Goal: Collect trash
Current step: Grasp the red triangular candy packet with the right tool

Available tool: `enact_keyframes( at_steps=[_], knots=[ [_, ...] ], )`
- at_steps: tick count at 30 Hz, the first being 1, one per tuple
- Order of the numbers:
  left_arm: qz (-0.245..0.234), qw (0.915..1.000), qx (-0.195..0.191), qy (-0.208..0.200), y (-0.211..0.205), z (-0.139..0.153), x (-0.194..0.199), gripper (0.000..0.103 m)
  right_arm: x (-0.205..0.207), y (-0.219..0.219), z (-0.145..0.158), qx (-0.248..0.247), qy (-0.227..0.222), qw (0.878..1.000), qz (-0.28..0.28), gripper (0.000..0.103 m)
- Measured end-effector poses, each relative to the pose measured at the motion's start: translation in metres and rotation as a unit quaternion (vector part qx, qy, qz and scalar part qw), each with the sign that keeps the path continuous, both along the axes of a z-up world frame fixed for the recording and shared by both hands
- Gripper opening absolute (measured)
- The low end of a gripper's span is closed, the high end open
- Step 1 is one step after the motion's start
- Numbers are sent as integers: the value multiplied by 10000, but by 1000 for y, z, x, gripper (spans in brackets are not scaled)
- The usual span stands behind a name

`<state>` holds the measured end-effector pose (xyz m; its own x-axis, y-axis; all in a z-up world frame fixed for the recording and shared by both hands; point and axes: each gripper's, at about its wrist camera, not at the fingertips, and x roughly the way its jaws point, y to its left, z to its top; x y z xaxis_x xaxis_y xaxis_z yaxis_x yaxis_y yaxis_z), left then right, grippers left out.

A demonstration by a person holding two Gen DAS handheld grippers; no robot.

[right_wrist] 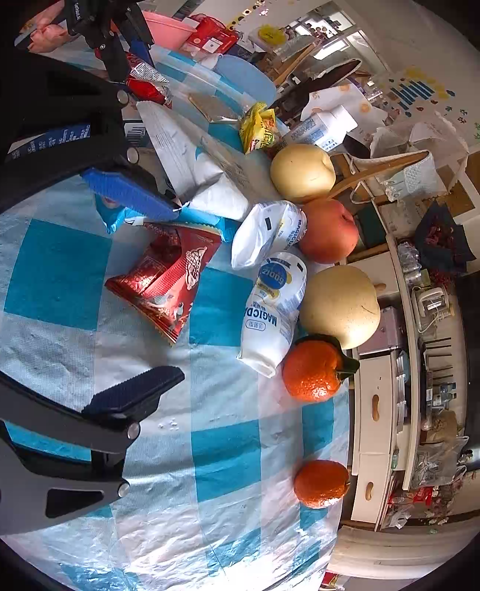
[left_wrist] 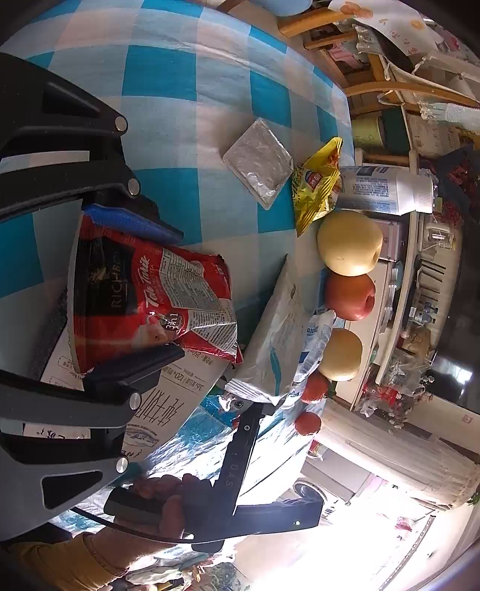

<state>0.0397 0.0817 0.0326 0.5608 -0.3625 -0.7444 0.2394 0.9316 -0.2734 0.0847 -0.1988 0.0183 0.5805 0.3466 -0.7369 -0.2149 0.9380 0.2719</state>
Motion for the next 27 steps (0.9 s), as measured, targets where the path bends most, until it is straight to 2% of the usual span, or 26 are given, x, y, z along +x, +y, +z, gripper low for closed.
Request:
enact_keyframes(
  at_steps=[4,7,11,12,13,20,27],
  knots=[
    [6,10000,-14,4,0,0,0,57,-2,6,1,-187,-18,9998,30,75],
    [24,10000,-29,-2,-1,0,-2,57,-2,12,2,-312,-33,9994,117,66],
    [61,10000,-50,-17,-2,0,-5,57,-3,18,1,-490,-54,9985,246,60],
    [72,10000,-55,-23,-2,-1,-6,57,-3,19,2,-499,-43,9984,267,57],
    [85,9999,-61,-36,-2,-1,-6,57,-3,20,2,-482,-26,9984,286,50],
    [246,9994,-188,-139,1,-2,-15,57,-8,20,5,-508,-46,9983,284,45],
    [532,9976,-360,-274,9,3,-33,56,-27,11,16,-632,-292,9975,119,43]
  ],
)
